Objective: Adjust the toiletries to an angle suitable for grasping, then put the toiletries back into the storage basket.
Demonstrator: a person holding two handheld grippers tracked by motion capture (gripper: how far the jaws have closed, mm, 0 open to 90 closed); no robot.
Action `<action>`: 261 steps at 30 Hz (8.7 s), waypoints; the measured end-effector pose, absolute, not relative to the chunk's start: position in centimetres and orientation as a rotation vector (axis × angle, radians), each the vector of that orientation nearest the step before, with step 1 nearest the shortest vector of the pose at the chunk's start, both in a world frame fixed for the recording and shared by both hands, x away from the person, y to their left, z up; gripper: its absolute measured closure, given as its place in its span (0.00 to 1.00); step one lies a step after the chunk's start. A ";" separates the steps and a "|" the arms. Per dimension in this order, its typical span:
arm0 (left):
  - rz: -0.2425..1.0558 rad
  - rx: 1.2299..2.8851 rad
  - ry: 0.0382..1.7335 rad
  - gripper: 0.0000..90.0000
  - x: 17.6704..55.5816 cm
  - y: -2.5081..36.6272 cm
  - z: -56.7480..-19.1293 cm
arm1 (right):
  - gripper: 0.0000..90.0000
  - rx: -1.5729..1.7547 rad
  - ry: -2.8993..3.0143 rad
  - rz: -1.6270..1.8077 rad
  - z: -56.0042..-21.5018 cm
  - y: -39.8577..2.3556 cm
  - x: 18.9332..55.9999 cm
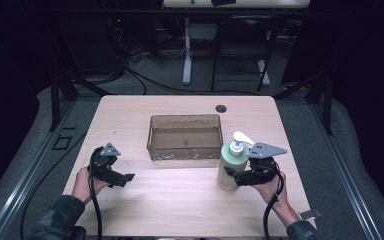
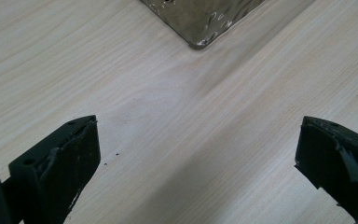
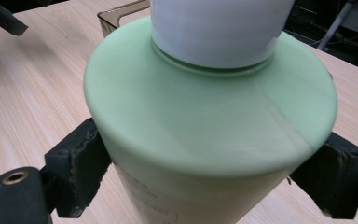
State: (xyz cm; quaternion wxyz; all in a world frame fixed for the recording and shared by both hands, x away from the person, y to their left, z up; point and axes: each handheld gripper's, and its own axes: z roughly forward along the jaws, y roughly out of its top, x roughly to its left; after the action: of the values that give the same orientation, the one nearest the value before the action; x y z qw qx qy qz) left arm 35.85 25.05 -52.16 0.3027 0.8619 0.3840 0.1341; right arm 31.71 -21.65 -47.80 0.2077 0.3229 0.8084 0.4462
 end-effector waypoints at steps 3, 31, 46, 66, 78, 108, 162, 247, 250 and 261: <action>0.335 2.265 1.048 0.00 35.9 25.2 -52.1 | 0.13 0.884 2.261 1.245 -47.8 -21.0 31.9; 0.315 2.279 1.039 0.00 36.1 25.2 -52.0 | 0.14 0.771 2.334 1.300 -47.9 -15.5 33.4; 0.301 2.268 1.037 0.00 36.2 25.2 -52.0 | 0.14 0.702 2.369 1.336 -48.0 -13.1 34.1; 0.259 2.277 0.989 0.00 36.8 24.5 -52.2 | 0.14 0.642 2.410 1.353 -48.0 -10.8 35.1; 0.276 2.277 0.996 0.00 36.2 24.7 -51.9 | 0.14 0.591 2.445 1.383 -48.1 -8.8 35.5; 0.244 2.258 0.919 0.00 36.4 25.2 -51.3 | 0.00 0.738 2.542 1.246 -47.9 -13.5 34.4; 0.164 2.260 0.699 0.00 38.0 21.5 -44.3 | 0.00 1.173 2.453 0.835 -51.2 -27.4 33.6; 0.132 2.392 0.266 0.68 39.1 11.6 -35.3 | 0.00 1.229 2.513 0.732 -52.4 -28.3 34.2; 0.139 2.400 0.263 0.68 39.0 11.6 -35.3 | 0.00 1.229 2.511 0.730 -52.4 -28.3 34.2; 0.162 2.427 0.281 0.69 38.9 11.5 -35.0 | 0.00 1.236 2.510 0.728 -52.5 -28.4 34.3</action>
State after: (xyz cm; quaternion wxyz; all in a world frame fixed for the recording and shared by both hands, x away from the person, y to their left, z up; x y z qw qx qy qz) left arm 38.93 11.54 -35.03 0.3398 0.9322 0.1080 0.0623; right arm 34.26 -28.37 -52.53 0.1247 0.4242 0.8614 0.2500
